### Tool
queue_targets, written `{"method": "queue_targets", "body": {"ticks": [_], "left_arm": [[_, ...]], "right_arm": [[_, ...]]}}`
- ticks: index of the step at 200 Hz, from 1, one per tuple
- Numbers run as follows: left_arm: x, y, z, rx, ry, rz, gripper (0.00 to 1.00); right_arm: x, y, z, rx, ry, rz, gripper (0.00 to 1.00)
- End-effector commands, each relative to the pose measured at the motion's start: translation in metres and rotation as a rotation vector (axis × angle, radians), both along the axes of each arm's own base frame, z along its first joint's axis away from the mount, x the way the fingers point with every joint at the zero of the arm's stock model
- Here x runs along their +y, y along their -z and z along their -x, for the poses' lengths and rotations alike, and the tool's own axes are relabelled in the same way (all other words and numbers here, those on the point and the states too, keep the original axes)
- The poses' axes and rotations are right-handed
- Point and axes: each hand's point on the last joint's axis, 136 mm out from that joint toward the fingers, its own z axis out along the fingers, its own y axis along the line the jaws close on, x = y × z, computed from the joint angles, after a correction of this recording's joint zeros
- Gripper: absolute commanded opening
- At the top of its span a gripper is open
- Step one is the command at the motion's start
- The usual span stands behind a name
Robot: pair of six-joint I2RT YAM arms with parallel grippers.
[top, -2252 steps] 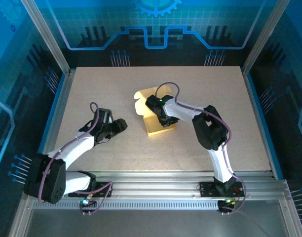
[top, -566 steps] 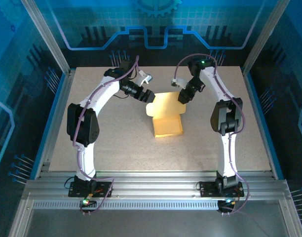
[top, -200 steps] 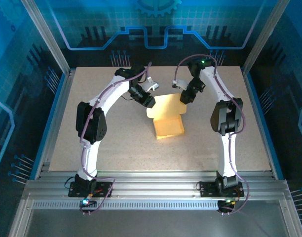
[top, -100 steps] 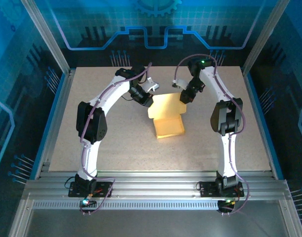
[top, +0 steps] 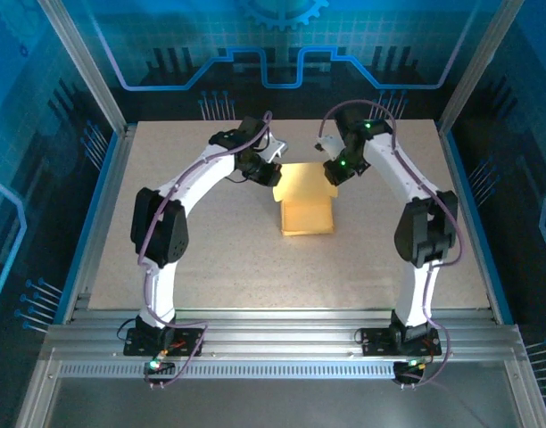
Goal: Fold the paper box
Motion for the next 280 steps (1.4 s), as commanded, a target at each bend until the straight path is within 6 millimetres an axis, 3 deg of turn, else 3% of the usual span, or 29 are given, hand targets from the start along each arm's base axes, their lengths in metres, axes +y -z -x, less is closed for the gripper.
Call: {"method": "queue_targets", "body": {"ticks": [1, 59, 111, 178, 218, 280], "left_arm": [[0.012, -0.028, -0.018, -0.127, -0.135, 0.024, 0.00], [0.011, -0.030, -0.010, -0.165, -0.178, 0.055, 0.00], [0.008, -0.028, 0.001, -0.196, -0.204, 0.100, 0.00], [0.012, -0.014, 0.006, -0.221, -0.290, 0.082, 0.00], [0.010, -0.016, 0.002, -0.253, -0.361, 0.095, 0.00], [-0.003, -0.003, 0.016, -0.226, -0.409, 0.127, 0.00]], "right_arm": [[0.016, -0.034, -0.020, -0.184, 0.196, -0.124, 0.00], [0.021, -0.025, -0.001, -0.269, 0.408, -0.143, 0.00], [0.008, -0.019, 0.002, -0.313, 0.621, -0.122, 0.00], [0.017, -0.021, 0.004, -0.378, 0.712, -0.124, 0.00], [0.026, -0.001, 0.009, -0.370, 0.724, -0.145, 0.00], [0.014, 0.011, 0.020, -0.327, 0.835, -0.115, 0.00]]}}
